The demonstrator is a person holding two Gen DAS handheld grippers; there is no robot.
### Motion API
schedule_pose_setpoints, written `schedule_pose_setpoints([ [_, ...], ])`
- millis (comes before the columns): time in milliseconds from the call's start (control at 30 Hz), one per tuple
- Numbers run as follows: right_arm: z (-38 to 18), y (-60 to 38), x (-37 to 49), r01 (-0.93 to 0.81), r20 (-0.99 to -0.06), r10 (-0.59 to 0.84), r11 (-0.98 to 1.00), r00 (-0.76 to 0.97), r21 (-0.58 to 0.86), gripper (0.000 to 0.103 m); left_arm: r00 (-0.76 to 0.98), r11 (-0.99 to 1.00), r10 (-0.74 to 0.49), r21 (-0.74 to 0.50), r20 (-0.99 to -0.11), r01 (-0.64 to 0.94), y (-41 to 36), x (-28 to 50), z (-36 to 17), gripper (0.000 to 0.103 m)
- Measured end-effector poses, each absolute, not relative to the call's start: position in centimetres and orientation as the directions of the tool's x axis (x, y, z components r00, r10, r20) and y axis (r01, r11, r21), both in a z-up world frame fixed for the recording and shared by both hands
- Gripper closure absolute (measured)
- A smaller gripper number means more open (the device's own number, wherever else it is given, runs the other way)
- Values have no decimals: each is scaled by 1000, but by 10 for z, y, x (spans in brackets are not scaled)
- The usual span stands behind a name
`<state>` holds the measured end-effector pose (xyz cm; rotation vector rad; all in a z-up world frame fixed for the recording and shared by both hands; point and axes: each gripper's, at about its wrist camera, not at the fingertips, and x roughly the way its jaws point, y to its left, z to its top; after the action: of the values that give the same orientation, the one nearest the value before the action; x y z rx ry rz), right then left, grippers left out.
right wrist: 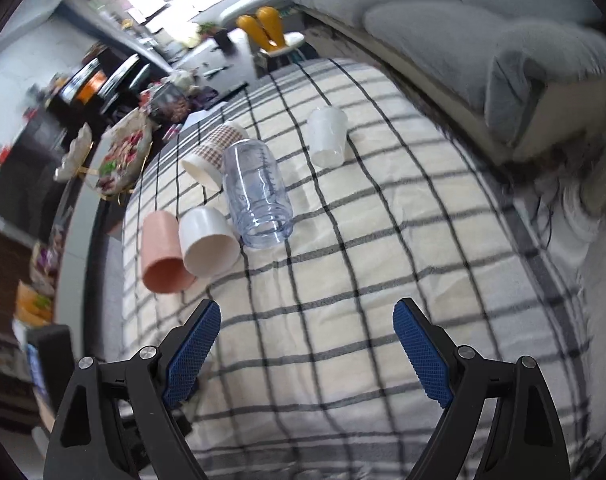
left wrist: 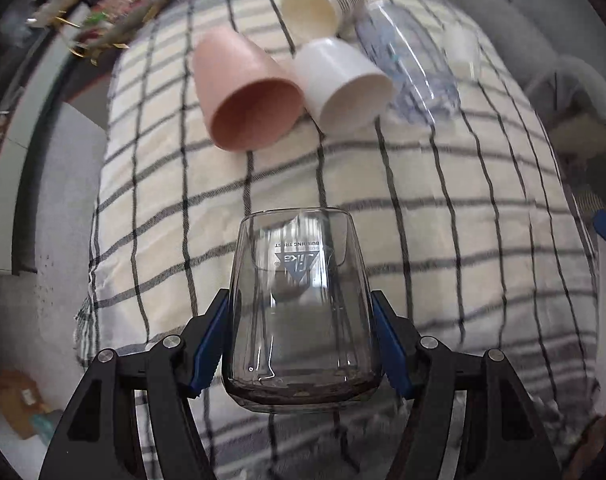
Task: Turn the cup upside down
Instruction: 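Lift the glass cup with the left gripper and turn its rim downward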
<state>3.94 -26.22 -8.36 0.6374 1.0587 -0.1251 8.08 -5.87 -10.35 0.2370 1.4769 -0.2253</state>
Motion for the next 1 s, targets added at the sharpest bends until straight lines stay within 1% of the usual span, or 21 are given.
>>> schedule_pose_setpoints([
  [167,-84,-263,57,400,-843,254,791,473,463,15,-80,932,40,8,-996,363,-74,106,-101,37],
  [267,-89,-264,68,405,-849,280,783,448,472,15,-202,922,57,-26,-978,386,-84,118,-110,37],
  [367,-93,-266,79,412,-852,295,776,433,478,15,-274,921,101,-14,-956,389,-89,128,-122,37],
  [467,-99,-273,89,427,-854,306,764,421,484,15,-298,915,146,14,-943,404,-93,138,-131,37],
  [700,-111,-279,108,442,-853,334,746,400,499,15,-348,913,185,30,-919,406,-96,152,-144,36],
  [833,-115,-282,113,450,-852,339,738,399,503,15,-351,919,184,34,-918,393,-93,158,-151,36],
  [933,-117,-282,111,453,-852,342,734,397,506,15,-333,913,178,29,-926,406,-96,151,-147,36],
  [967,-117,-283,112,452,-851,342,735,398,506,15,-325,914,179,34,-929,404,-95,150,-145,35],
  [1000,-115,-282,111,449,-851,339,737,400,505,15,-318,915,176,36,-931,401,-97,155,-141,32],
])
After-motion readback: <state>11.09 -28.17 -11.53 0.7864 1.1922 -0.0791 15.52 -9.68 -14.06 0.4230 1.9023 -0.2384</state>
